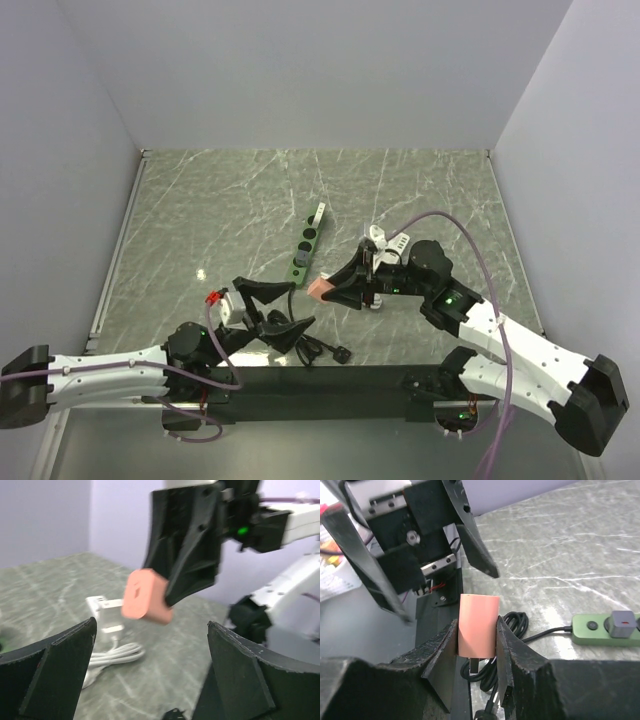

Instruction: Insert the plug

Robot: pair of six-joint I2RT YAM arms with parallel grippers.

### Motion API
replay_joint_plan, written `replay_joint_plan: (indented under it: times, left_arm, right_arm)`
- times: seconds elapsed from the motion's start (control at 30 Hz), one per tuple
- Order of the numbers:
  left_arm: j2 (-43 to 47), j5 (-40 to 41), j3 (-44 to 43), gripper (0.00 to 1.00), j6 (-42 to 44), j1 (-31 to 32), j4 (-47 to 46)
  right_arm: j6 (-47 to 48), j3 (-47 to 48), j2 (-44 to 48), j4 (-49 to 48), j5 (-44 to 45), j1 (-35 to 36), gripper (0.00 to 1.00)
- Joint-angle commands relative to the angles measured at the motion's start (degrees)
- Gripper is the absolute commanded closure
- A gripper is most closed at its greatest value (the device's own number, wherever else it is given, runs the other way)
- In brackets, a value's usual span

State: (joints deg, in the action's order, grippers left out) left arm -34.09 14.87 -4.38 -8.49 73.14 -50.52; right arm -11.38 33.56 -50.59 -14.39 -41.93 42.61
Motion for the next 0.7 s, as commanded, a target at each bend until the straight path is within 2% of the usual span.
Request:
replay_joint_plan:
  times: [0.0,0.13,0.43,0.67]
  left_arm:
    - [0.34,-10.12,-1.33,0.03,-5.83,-0.46,-3.09]
    - [-4.22,-14.43,-3.17,0.08,-8.29,-0.55,-5.28]
    - [-11.17,-14.43,-6.6,0.22,-7.86,-0.72,-6.96]
    - [-15.48,-16.63,-8.36,0.23,-9.35,-3.18,-9.33]
  right_arm:
    - [1.79,-0.34,-1.09,-5.11,-4.12,0.28,1.0]
    - [1.88,-1.22,-0.39,-7.4,-5.17,0.55,1.0]
    - [-0.84,-3.5,1.63,-13.02,-7.28,1.16,1.0]
    - [-0.84,-2.98,1.46,-12.59,-8.25,2.92,1.0]
